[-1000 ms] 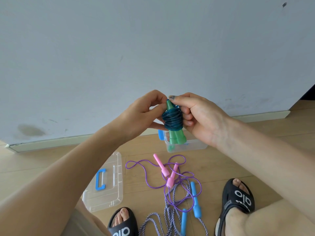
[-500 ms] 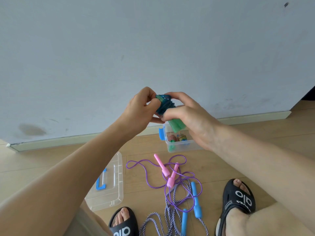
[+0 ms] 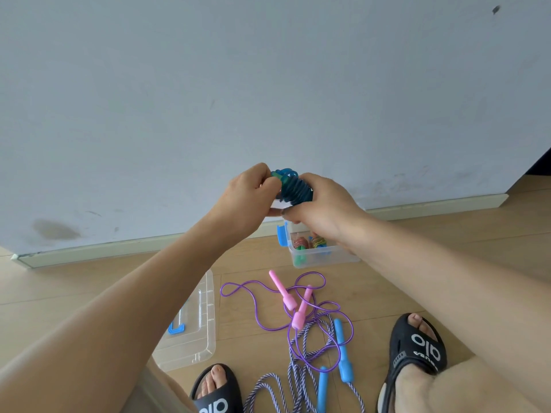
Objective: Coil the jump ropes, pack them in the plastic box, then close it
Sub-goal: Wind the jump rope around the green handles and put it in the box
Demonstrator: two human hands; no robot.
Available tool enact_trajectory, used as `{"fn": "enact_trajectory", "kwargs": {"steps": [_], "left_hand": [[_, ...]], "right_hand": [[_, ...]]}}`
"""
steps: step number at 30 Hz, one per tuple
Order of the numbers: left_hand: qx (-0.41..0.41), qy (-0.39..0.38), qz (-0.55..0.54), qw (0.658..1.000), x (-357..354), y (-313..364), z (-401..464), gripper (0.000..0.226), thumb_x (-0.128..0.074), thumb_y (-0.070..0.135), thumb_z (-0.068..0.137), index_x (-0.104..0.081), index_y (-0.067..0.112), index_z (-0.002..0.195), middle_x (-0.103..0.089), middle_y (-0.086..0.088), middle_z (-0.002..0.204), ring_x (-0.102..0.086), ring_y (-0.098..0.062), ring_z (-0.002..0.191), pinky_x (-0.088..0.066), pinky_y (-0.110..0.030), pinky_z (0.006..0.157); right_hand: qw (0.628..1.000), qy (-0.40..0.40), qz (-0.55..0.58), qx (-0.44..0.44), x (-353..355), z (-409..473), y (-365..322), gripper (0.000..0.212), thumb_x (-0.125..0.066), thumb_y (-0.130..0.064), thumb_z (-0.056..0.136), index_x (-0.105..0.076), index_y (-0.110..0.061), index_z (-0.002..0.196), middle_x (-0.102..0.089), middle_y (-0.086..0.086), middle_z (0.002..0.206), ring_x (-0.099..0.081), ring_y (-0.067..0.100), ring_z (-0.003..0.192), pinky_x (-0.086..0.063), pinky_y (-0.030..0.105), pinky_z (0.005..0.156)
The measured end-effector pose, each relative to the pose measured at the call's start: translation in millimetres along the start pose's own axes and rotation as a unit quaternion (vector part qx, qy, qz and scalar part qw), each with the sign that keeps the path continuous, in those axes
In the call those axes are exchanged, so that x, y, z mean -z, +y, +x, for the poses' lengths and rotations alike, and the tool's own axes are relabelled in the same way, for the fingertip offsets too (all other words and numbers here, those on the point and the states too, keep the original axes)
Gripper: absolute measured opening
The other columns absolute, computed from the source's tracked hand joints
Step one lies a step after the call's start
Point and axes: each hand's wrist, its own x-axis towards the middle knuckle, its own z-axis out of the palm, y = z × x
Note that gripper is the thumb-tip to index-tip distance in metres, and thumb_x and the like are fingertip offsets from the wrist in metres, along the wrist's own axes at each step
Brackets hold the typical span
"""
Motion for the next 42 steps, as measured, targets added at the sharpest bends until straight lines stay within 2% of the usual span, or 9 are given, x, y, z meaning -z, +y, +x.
{"fn": "enact_trajectory", "kwargs": {"steps": [2,5,8,13,17,21,26,31,42], "left_hand": [[-0.005,0.000,0.062,0.998,2.1,-0.2,1.3,0.036,-0.040,0.033,0.079,-0.058,0.004,0.090,-0.066,-0.010,0.097,-0.067,-0.025,0.093,-0.055,-0.050,0.091],[0.008,-0.018,0.029,0.999,-3.8,-1.1,2.8,0.027,-0.041,0.016,0.092,-0.059,-0.004,0.094,-0.064,-0.013,0.104,-0.066,-0.018,0.095,-0.059,-0.037,0.088],[0.025,-0.017,0.019,0.999,-8.4,-2.2,4.3,0.028,-0.041,0.015,0.091,-0.062,-0.004,0.094,-0.063,-0.014,0.107,-0.067,-0.021,0.096,-0.058,-0.040,0.089],[0.080,-0.044,-0.022,0.996,-7.0,-8.8,3.9,0.024,-0.039,0.024,0.070,-0.059,0.009,0.073,-0.065,0.000,0.065,-0.066,-0.021,0.069,-0.056,-0.052,0.092],[0.051,-0.044,-0.012,0.998,-9.9,-14.8,2.7,0.016,-0.040,0.007,0.082,-0.055,0.006,0.075,-0.058,-0.006,0.068,-0.059,-0.017,0.058,-0.054,-0.034,0.065],[0.020,-0.039,-0.003,0.999,-8.2,-15.0,4.0,0.016,-0.039,0.003,0.082,-0.052,0.007,0.073,-0.054,-0.006,0.065,-0.052,-0.019,0.055,-0.045,-0.031,0.056],[0.029,-0.061,-0.063,0.996,-9.1,-13.5,5.5,0.021,-0.038,0.003,0.084,-0.041,0.013,0.066,-0.043,-0.001,0.060,-0.040,-0.018,0.049,-0.038,-0.029,0.051],[0.039,-0.093,-0.104,0.989,-11.7,-12.2,6.8,0.018,-0.036,0.001,0.091,-0.048,0.008,0.081,-0.046,-0.004,0.067,-0.045,-0.019,0.052,-0.040,-0.032,0.054],[0.102,-0.106,-0.111,0.983,-21.5,-16.1,12.1,0.027,-0.033,0.006,0.091,-0.033,0.017,0.066,-0.039,0.000,0.057,-0.033,-0.018,0.046,-0.034,-0.026,0.046]], "right_hand": [[0.993,0.039,-0.110,0.033,2.0,1.0,1.7,0.023,-0.066,-0.016,0.080,-0.059,-0.021,0.101,-0.062,-0.005,0.083,-0.057,0.020,0.077,-0.042,0.031,0.060],[0.975,0.085,-0.196,0.057,-2.4,2.1,5.2,0.017,-0.060,-0.017,0.083,-0.055,-0.018,0.099,-0.061,-0.004,0.084,-0.056,0.024,0.080,-0.039,0.033,0.059],[0.971,0.097,-0.214,0.049,-9.7,6.5,8.8,0.017,-0.057,-0.019,0.085,-0.051,-0.016,0.100,-0.058,-0.004,0.083,-0.055,0.025,0.079,-0.036,0.033,0.061],[0.972,0.091,-0.215,0.016,-5.1,15.3,11.8,0.018,-0.057,-0.017,0.083,-0.051,-0.013,0.100,-0.057,-0.002,0.083,-0.055,0.025,0.078,-0.032,0.031,0.054],[0.979,0.056,-0.198,0.016,-6.3,13.3,14.8,0.016,-0.058,-0.014,0.080,-0.053,-0.017,0.095,-0.055,-0.006,0.078,-0.053,0.021,0.073,-0.031,0.028,0.050],[0.977,0.015,-0.213,0.024,-8.3,13.9,14.0,0.022,-0.066,-0.018,0.075,-0.049,-0.020,0.089,-0.055,-0.006,0.076,-0.055,0.021,0.072,-0.037,0.029,0.052],[0.963,-0.008,-0.255,0.082,-1.0,16.5,16.8,0.024,-0.064,-0.017,0.074,-0.052,-0.016,0.094,-0.062,0.002,0.083,-0.060,0.026,0.076,-0.049,0.036,0.061],[0.979,0.006,-0.176,0.106,1.4,20.6,17.9,0.023,-0.062,-0.009,0.073,-0.054,-0.014,0.094,-0.063,0.003,0.082,-0.060,0.025,0.077,-0.046,0.034,0.060],[0.961,0.109,-0.256,0.005,-5.3,33.2,19.9,0.018,-0.056,-0.017,0.074,-0.046,-0.016,0.089,-0.049,-0.002,0.073,-0.050,0.031,0.072,-0.029,0.029,0.052]]}}
